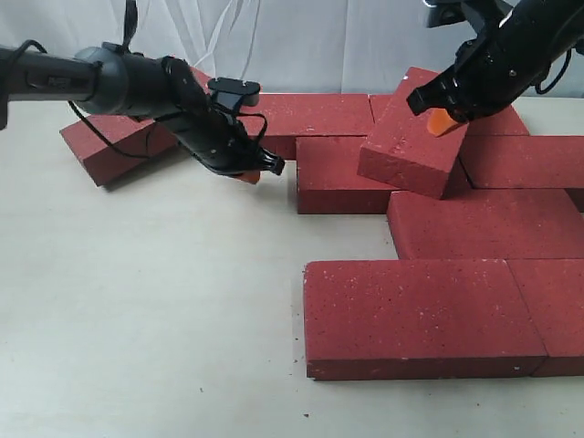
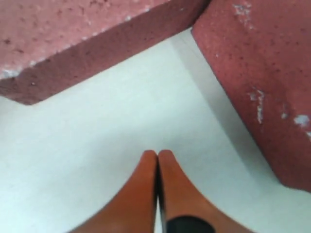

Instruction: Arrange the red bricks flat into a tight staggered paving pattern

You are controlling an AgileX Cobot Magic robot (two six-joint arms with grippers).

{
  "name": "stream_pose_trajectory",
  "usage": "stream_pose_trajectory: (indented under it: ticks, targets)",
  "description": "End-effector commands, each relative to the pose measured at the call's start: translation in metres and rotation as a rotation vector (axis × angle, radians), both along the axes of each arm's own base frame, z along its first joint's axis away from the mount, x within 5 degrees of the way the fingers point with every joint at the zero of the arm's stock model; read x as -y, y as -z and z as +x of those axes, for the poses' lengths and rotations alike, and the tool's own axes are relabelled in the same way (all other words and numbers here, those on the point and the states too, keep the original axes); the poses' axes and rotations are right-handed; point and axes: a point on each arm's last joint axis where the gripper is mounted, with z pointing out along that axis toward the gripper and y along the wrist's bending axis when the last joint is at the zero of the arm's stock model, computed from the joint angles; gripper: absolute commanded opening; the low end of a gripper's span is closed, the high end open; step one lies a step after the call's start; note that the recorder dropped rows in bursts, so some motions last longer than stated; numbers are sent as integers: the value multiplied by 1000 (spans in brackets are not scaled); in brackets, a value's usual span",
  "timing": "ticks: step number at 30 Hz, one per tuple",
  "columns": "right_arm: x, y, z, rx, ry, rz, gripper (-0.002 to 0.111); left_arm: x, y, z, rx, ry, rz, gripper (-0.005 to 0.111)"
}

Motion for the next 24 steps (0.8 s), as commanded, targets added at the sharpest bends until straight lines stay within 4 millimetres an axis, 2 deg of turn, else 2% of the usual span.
stream_pose_trajectory:
  ticks: [1,4,7,11,13,14,15,16,17,18,19,20,22,24]
  targets:
    - [-23,-6,-4,22,-50,152,-1,-21,-71,-8,74,33,23,0]
    - [-55,-4,-14,22,-147,214,-1,-51,-109,-4,155,-41,-5,0]
    - [-86,3,-25,-4,-233,232,-1,-94,-132,5,209,-152,-17,0]
    - [-116,17,-35,-30,-321,214,-1,-159,-136,15,223,-307,-8,0]
    - [-125,22,-38,-32,-337,212,-1,-186,-134,19,223,-369,-3,0]
    - [-133,24,-40,-24,-350,210,-1,-213,-130,24,253,-444,4,0]
    - [-134,25,-40,-24,-352,210,-1,-224,-129,27,284,-480,4,0]
    - [-138,27,-41,-30,-352,220,-1,-246,-127,37,329,-533,18,0]
    - [-140,27,-42,-36,-349,230,-1,-255,-124,41,332,-537,29,0]
    - [-142,29,-43,-45,-356,231,-1,-265,-113,54,304,-532,35,0]
    - [-145,29,-45,-49,-366,230,-1,-266,-103,61,281,-530,30,0]
    - [-149,29,-49,-59,-382,230,-1,-268,-89,77,264,-526,16,0]
    - [-155,30,-55,-70,-413,220,-1,-257,-74,100,269,-531,-59,0]
    - [-160,30,-59,-72,-434,214,-1,-238,-66,120,286,-491,-107,0]
